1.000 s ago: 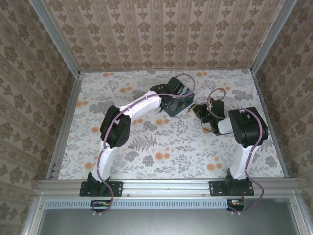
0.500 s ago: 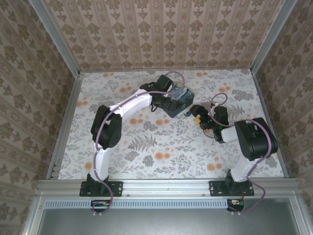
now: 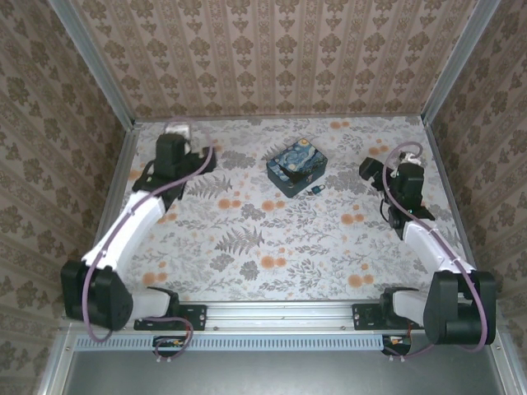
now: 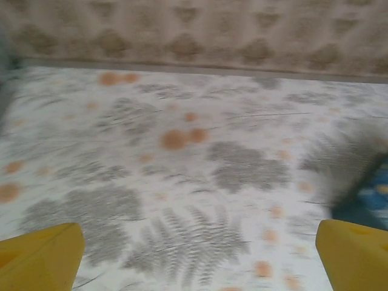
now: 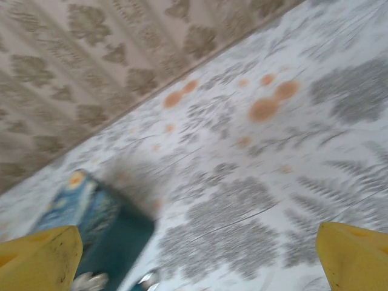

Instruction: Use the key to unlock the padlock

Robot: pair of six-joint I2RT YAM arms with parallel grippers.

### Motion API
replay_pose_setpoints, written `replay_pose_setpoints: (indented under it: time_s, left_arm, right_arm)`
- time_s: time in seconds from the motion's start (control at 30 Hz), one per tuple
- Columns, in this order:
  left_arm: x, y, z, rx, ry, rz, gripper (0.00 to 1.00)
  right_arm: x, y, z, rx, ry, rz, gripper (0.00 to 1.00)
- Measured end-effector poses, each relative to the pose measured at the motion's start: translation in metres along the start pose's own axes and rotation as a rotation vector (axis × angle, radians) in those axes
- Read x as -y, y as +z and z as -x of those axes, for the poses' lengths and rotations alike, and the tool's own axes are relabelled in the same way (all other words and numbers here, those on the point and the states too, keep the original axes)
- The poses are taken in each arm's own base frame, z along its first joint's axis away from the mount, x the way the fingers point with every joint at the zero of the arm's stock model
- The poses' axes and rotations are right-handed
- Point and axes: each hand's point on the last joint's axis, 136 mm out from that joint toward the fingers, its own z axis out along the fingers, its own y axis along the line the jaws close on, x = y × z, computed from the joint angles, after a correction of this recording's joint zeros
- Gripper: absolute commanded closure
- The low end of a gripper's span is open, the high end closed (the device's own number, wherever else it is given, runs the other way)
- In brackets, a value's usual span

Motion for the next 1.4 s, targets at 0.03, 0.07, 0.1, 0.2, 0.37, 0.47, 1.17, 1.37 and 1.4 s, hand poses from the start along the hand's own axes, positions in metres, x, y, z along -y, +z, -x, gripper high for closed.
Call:
replay_pose_setpoints:
  time_s: [0.03, 0.07, 0.1, 0.2, 0.37, 0.47, 1.17, 1.37, 1.4]
  left_arm:
    - [-0.018, -0.002, -0.013, 0.01, 0.008, 0.045, 0.0]
    - [-0.033, -0.003, -0.023, 0.021, 0.016, 0.08, 0.0]
    - [-0.049, -0.005, -0.034, 0.031, 0.024, 0.118, 0.0]
    - [-0.087, -0.007, -0.056, 0.052, 0.036, 0.223, 0.0]
    - [-0.107, 0.011, -0.069, 0.082, 0.054, 0.268, 0.0]
    - [-0.107, 0.033, -0.091, 0.073, 0.076, 0.25, 0.0]
    - [-0.097, 0.077, -0.134, 0.098, 0.13, 0.124, 0.0]
    - [-0.096, 0.077, -0.134, 0.098, 0.131, 0.12, 0.0]
    - [-0.096, 0.077, -0.134, 0.098, 0.13, 0.12, 0.0]
  right_arm:
    - [0.011, 0.001, -0.008, 0.008, -0.03, -0.036, 0.01]
    - [0.021, 0.002, -0.016, 0.008, -0.057, -0.066, 0.0]
    - [0.031, 0.005, -0.026, 0.001, -0.089, -0.1, 0.0]
    - [0.051, 0.015, -0.048, -0.019, -0.166, -0.157, 0.0]
    - [0.054, 0.026, -0.054, 0.006, -0.24, -0.141, 0.01]
    - [0.043, 0.029, -0.047, 0.04, -0.275, -0.088, 0.01]
    - [-0.001, 0.037, -0.084, 0.052, -0.501, 0.071, 0.0]
    - [0.008, 0.045, -0.063, 0.065, -0.472, 0.045, 0.0]
    - [0.008, 0.045, -0.064, 0.064, -0.472, 0.046, 0.0]
